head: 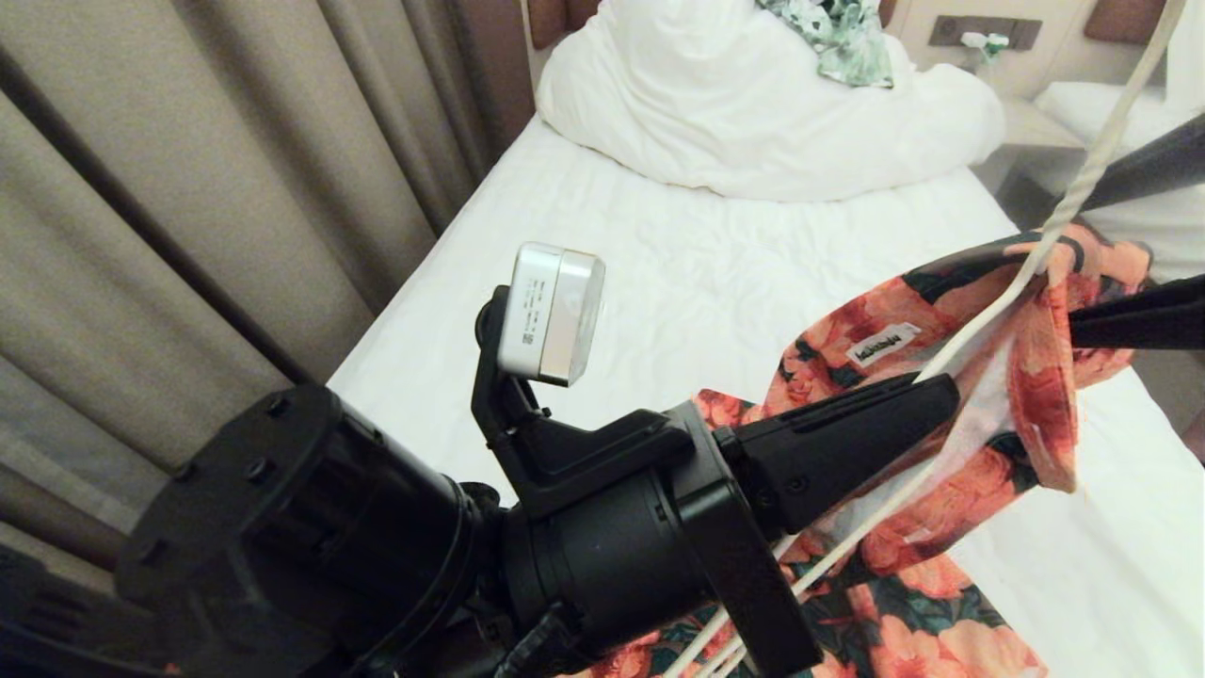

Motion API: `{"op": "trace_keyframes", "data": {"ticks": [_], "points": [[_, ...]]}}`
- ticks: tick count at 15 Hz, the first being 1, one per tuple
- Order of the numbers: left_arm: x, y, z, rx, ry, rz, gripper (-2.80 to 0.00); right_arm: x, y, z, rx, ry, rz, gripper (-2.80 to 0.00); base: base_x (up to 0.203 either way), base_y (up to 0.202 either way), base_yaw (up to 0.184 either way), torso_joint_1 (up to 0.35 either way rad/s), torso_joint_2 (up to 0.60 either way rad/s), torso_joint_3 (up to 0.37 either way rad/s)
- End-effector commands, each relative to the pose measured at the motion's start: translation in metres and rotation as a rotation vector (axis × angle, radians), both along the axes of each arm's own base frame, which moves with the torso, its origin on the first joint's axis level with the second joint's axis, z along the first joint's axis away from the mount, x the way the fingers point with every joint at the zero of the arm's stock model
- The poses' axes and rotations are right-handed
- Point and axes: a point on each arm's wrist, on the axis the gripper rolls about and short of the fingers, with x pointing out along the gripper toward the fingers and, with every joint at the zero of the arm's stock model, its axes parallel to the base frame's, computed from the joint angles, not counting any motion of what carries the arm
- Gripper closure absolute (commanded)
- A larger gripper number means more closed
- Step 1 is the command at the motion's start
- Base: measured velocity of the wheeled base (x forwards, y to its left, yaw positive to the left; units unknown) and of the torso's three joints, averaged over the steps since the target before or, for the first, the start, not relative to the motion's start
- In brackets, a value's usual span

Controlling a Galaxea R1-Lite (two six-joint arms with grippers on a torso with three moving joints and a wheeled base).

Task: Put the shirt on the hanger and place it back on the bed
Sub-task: Hook the other side of the shirt onto the hanger

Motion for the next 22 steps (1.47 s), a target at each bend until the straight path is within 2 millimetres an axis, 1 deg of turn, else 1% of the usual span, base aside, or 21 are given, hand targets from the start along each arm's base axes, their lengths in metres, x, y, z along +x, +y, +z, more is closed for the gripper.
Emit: {"op": "trace_keyframes", "data": {"ticks": [1, 4, 7, 8, 13, 16, 18, 20, 22], "points": [[-0.001, 0.003, 0.004, -0.019, -0.007, -0.002, 0.00, 0.019, 0.011, -0.010, -0.036, 0.045, 0.015, -2.80, 0.000, 0.000, 0.000, 0.000, 0.00, 0.000], [-0.002, 0.004, 0.006, -0.024, -0.011, -0.002, 0.00, 0.029, 0.014, -0.015, -0.036, 0.078, 0.044, -2.80, 0.000, 0.000, 0.000, 0.000, 0.00, 0.000], [-0.001, 0.004, 0.006, -0.025, -0.012, -0.001, 0.00, 0.039, 0.014, -0.017, -0.022, 0.070, 0.071, -2.80, 0.000, 0.000, 0.000, 0.000, 0.00, 0.000], [-0.001, 0.004, 0.007, -0.025, -0.013, 0.001, 0.00, 0.039, 0.013, -0.016, -0.019, 0.066, 0.089, 0.00, 0.000, 0.000, 0.000, 0.000, 0.00, 0.000], [0.011, 0.007, 0.005, -0.016, -0.023, 0.016, 0.00, 0.036, 0.011, -0.016, -0.017, 0.081, 0.103, 0.00, 0.000, 0.000, 0.000, 0.000, 0.00, 0.000], [0.026, 0.007, 0.013, -0.043, -0.045, 0.054, 0.00, 0.039, 0.012, -0.018, -0.010, 0.097, 0.117, 0.00, 0.000, 0.000, 0.000, 0.000, 0.00, 0.000], [0.041, 0.006, 0.013, -0.042, -0.065, 0.071, 0.00, 0.049, 0.011, -0.023, -0.001, 0.122, 0.117, 0.00, 0.000, 0.000, 0.000, 0.000, 0.00, 0.000], [0.050, 0.008, 0.009, -0.023, -0.082, 0.067, 0.00, 0.058, 0.007, -0.026, 0.025, 0.151, 0.126, 0.00, 0.000, 0.000, 0.000, 0.000, 0.00, 0.000], [0.061, 0.016, 0.016, -0.019, -0.138, 0.109, 0.00, 0.076, 0.003, -0.034, 0.061, 0.200, 0.138, 0.00, 0.000, 0.000, 0.000, 0.000, 0.00, 0.000]]}}
